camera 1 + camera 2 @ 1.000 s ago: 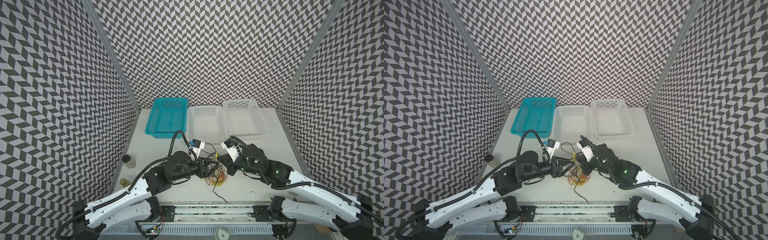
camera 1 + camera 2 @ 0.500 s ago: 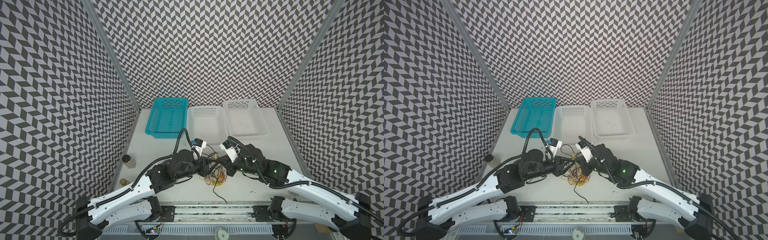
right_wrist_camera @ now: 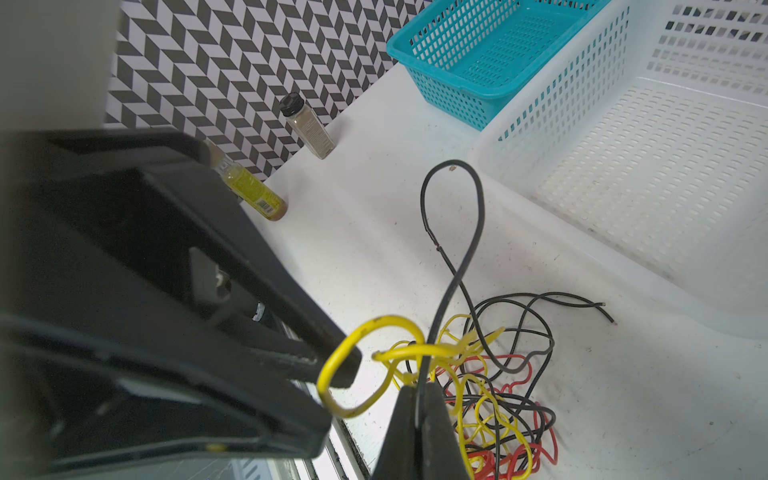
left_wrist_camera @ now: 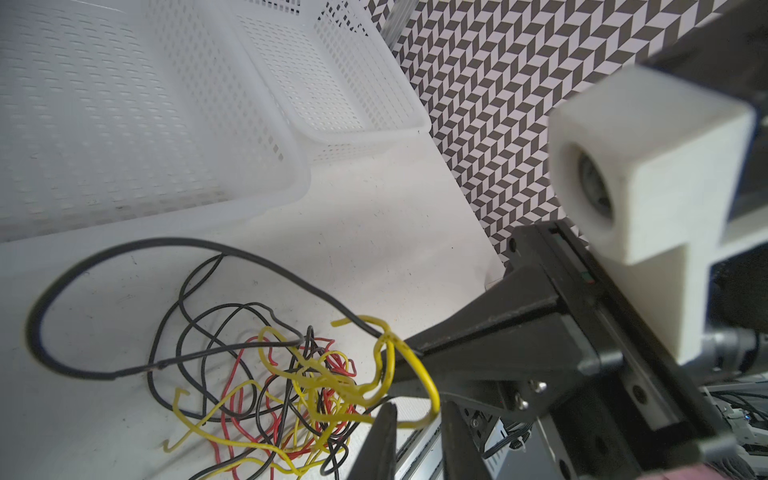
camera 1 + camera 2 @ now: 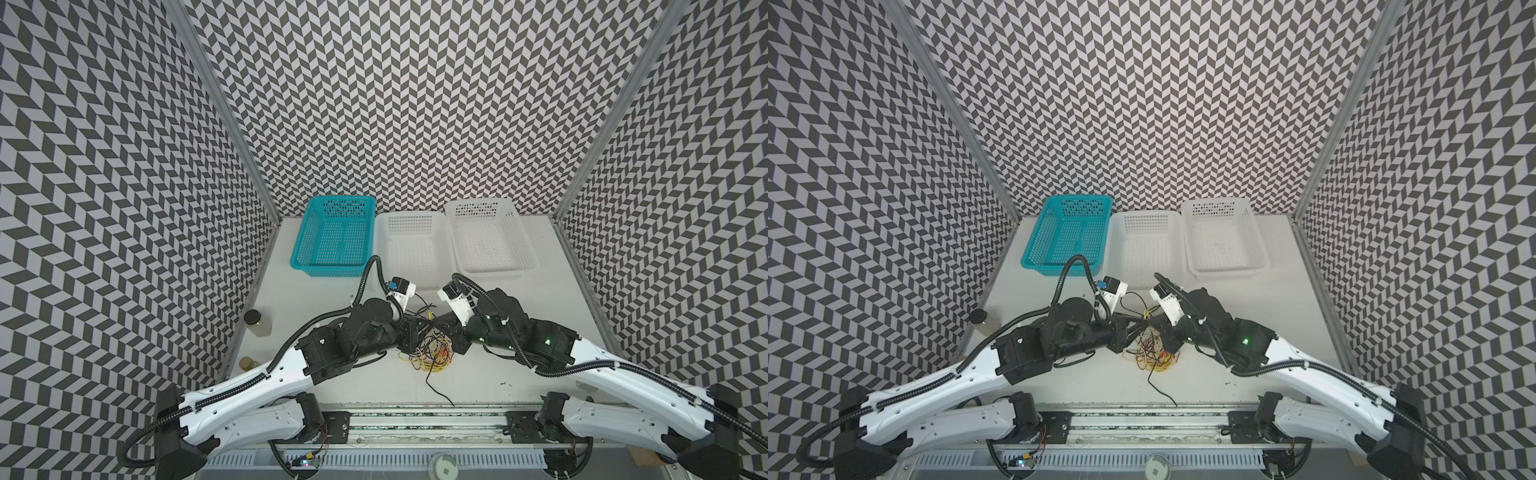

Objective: Untangle the cables

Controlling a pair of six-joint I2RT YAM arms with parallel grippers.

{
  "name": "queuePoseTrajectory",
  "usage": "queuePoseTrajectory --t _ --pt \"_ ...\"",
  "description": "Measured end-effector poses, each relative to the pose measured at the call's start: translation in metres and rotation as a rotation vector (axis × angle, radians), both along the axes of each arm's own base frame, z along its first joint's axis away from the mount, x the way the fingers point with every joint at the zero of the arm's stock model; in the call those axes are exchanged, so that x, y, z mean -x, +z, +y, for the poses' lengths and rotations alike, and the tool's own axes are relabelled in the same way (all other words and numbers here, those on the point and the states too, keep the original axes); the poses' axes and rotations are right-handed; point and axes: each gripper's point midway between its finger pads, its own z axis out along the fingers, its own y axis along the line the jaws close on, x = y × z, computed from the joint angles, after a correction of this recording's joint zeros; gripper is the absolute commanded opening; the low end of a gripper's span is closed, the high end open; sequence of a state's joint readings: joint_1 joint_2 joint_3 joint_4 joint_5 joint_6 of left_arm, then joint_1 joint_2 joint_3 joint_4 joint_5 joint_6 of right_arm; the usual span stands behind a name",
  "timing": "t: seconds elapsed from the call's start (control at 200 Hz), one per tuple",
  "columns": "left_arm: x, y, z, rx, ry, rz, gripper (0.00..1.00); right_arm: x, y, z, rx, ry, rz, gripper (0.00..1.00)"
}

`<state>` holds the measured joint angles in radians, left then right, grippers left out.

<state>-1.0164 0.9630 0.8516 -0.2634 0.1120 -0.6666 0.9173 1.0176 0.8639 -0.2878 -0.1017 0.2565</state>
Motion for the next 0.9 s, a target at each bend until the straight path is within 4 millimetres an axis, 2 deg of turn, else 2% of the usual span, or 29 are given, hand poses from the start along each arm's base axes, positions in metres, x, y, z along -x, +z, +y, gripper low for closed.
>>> queuePoseTrajectory --t 0.245,0.361,0.456,0.676,0.781,0.901 --pt "-0.005 -0.007 0.001 -0.041 0.024 0.004 0.25 0.001 0.0 0.001 -0.001 0.003 0.006 0.0" --pt "-0.007 -0.009 0.002 -0.062 0.033 0.003 0.14 0.002 -0.001 0.0 0.001 0.004 0.009 0.0" --pt "-0.009 -0.013 0.003 -0.076 0.042 0.006 0.0 0.003 -0.001 0.001 0.001 0.01 0.011 0.0" --pt "-0.011 -0.018 0.006 -0.111 0.06 0.018 0.0 0.002 -0.005 -0.003 0.021 -0.003 0.013 0.0" --pt "-0.013 -0.009 0.017 -0.129 0.1 0.006 0.0 -0.003 -0.008 -0.01 0.045 -0.044 0.002 0.0" --pt "-0.013 0.019 0.041 -0.117 0.166 -0.032 0.0 -0.01 -0.022 -0.024 0.092 -0.125 -0.003 0.0"
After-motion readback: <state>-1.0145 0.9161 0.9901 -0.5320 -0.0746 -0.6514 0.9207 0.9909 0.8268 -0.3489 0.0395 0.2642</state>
